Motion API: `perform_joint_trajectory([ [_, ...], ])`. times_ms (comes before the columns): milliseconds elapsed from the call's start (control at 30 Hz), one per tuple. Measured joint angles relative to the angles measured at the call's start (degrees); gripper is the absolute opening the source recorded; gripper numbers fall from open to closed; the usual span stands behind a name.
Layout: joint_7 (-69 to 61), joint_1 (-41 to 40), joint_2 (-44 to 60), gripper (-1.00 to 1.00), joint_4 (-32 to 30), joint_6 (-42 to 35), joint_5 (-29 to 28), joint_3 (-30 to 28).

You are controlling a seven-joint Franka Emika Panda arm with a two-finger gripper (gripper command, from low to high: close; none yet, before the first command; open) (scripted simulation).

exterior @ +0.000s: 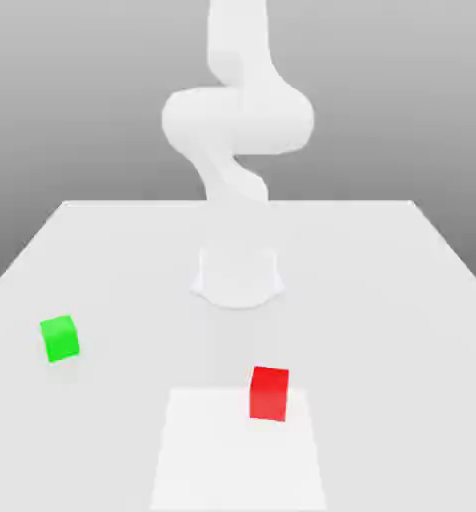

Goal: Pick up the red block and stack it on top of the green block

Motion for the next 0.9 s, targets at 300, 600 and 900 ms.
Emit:
perform_joint_trajectory([
  [300, 5.3, 0.7, 16.4, 0.00, -15.0, 12.2, 1.7, 2.6],
  [600, 13.0, 0.7, 37.9, 0.00, -29.9, 28.0, 0.8, 6.1],
  [900, 17.6, 4.1, 52.9, -1.00, -29.0, 40.6, -4.9, 1.5],
])
